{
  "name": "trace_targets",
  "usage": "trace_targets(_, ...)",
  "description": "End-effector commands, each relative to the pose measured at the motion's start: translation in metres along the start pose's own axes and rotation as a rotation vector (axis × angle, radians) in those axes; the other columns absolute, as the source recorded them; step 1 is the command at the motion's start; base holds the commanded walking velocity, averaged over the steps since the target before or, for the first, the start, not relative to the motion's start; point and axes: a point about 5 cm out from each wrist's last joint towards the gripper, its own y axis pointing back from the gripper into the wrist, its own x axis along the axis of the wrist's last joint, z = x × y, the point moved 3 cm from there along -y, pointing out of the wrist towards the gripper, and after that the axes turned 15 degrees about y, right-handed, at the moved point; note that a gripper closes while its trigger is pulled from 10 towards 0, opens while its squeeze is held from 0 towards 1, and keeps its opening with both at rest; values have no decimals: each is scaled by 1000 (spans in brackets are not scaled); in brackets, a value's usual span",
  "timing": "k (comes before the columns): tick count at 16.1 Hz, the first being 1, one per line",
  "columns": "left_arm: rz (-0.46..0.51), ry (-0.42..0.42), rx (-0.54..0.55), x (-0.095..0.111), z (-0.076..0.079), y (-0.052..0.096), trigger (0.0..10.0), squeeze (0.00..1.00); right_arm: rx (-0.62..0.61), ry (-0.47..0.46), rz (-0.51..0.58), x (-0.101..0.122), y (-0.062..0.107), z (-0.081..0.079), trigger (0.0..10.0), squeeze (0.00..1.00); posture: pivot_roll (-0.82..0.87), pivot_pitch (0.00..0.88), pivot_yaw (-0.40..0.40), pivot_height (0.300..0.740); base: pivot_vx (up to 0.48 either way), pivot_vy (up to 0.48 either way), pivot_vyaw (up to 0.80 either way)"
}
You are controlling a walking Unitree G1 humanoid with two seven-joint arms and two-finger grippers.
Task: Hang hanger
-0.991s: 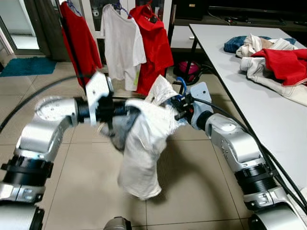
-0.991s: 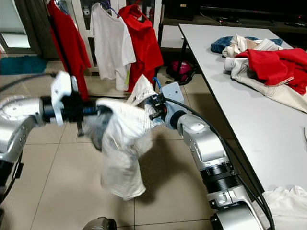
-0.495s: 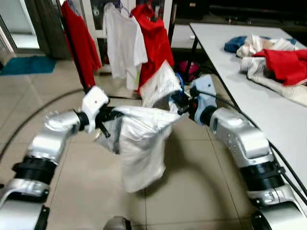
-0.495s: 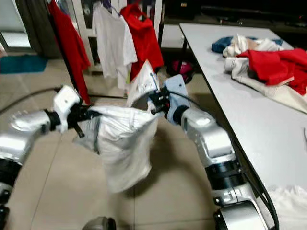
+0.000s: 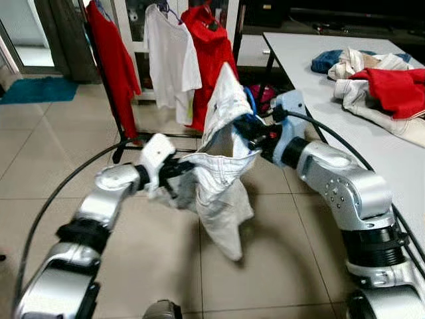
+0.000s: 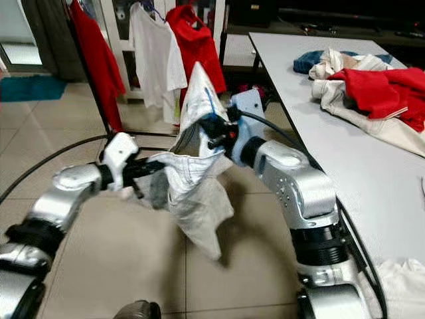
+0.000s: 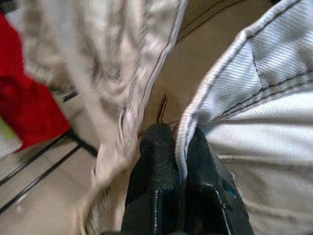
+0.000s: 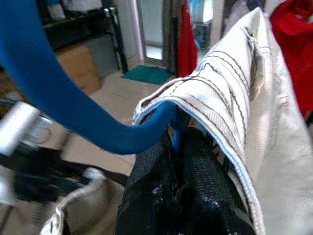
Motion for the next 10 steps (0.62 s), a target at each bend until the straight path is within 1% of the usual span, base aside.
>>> trace_targets(1,25,-42,10,11,-3,-5,39,0,69,-20,70,21,1,-13,0,0,-137,0,-29,740,0,0,0)
trace_targets(2,27,-43,10,12,-2,-6,39,0,82,-31,73,21,1,-17,0,0,-137,0,-29,740,0,0,0)
trace_targets(4,40,-46,-10,14,1,-11,0,0,151,-87,82,25,-1,-34,0,0,-142,0,-20,740,0,0,0)
trace_targets(6,38,-44,-16,13,2,-13,0,0,194,-131,95,29,0,-43,0,0,-142,0,-17,740,0,0,0)
trace_targets(7,35,-44,-20,10,2,-13,1020,0,222,-171,110,32,1,-47,0,0,-142,0,-17,740,0,0,0)
trace_targets(8,58,-34,-62,11,8,-15,2275,0,234,-191,117,34,3,-48,0,0,-142,0,-17,740,0,0,0)
trace_targets(9,82,-20,-91,12,12,-16,2863,0,233,-195,114,34,3,-47,0,0,-142,0,-17,740,0,0,0)
trace_targets(10,103,2,-124,13,20,-21,4196,0,231,-198,110,35,3,-47,0,0,-139,0,-15,740,0,0,0)
